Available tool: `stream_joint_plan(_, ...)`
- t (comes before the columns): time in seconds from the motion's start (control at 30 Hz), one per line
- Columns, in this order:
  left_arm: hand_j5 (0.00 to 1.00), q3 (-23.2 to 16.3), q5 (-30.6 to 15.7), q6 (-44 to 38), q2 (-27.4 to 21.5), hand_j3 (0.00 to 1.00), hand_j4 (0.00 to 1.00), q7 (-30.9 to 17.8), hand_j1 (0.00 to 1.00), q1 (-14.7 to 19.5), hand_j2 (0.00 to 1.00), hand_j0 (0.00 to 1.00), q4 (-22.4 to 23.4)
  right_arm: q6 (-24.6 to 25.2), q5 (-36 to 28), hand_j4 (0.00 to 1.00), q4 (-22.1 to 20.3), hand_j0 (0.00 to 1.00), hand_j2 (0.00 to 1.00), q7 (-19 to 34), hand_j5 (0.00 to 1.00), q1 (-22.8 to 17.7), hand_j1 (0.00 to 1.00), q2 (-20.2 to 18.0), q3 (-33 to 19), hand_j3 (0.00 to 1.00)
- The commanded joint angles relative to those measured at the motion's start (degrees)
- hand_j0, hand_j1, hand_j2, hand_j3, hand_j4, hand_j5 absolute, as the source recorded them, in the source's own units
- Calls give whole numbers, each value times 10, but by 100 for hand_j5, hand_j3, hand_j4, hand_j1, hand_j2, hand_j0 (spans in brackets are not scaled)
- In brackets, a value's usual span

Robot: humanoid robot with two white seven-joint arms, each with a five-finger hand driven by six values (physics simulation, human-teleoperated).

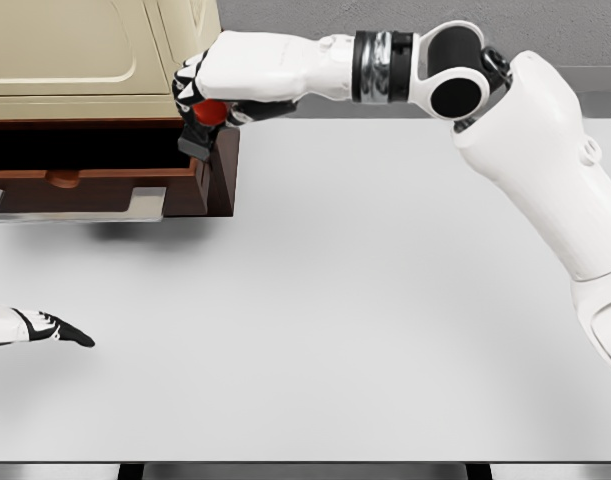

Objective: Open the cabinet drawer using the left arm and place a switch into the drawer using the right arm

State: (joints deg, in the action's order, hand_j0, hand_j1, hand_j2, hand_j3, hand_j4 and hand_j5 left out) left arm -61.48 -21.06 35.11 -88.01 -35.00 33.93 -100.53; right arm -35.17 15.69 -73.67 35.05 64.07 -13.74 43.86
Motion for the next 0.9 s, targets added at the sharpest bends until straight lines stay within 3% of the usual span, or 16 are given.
stream_joint_plan(0.0,100,0,-4,-1,0,100,100,0,100,-1,100,100,0,2,-4,26,1,26,26,0,26,2,26,9,9,26)
stream_joint_plan(0.2,100,0,-4,-1,-1,100,100,0,100,0,100,100,0,2,-3,26,19,26,26,0,26,20,26,42,25,26)
stream_joint_plan(0.4,100,-3,-3,-1,-1,100,100,0,100,0,100,100,1,2,0,26,96,26,26,0,26,40,26,85,27,26)
stream_joint_plan(0.6,100,-3,-3,-1,0,100,100,0,100,0,100,100,1,2,4,26,143,26,26,0,26,54,26,117,38,26)
stream_joint_plan(0.87,100,-3,-3,-1,0,100,100,0,100,-1,100,100,1,2,5,26,171,26,26,0,26,62,26,129,38,26)
